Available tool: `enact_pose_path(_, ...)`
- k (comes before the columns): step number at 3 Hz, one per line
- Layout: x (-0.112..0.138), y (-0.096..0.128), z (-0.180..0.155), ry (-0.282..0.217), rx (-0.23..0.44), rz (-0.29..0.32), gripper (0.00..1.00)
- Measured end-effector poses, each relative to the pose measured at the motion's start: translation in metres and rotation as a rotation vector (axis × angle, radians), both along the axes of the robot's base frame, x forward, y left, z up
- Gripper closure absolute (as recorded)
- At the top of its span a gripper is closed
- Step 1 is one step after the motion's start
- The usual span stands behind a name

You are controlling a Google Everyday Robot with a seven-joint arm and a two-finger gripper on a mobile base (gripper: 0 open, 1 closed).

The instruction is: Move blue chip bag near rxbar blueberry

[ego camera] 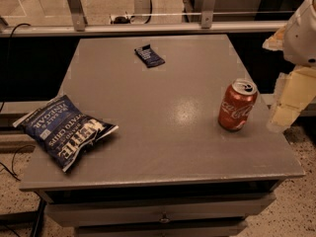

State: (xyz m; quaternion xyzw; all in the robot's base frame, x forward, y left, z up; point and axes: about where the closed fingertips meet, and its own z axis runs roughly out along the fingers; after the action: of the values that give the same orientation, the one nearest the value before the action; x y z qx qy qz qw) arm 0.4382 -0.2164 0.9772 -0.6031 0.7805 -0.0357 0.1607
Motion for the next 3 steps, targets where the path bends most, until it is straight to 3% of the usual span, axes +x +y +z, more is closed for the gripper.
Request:
enact_pose_path(1,0.001,0.001,0.001,-0.005,0.004,0.001,0.0)
enact_pose_path(2,0.013,0.028,-0.013,0.001,0.069,0.053,0.0)
enact_pose_path(3,0.029,0.1,-0.047,0.041,0.2,0.169,0.0)
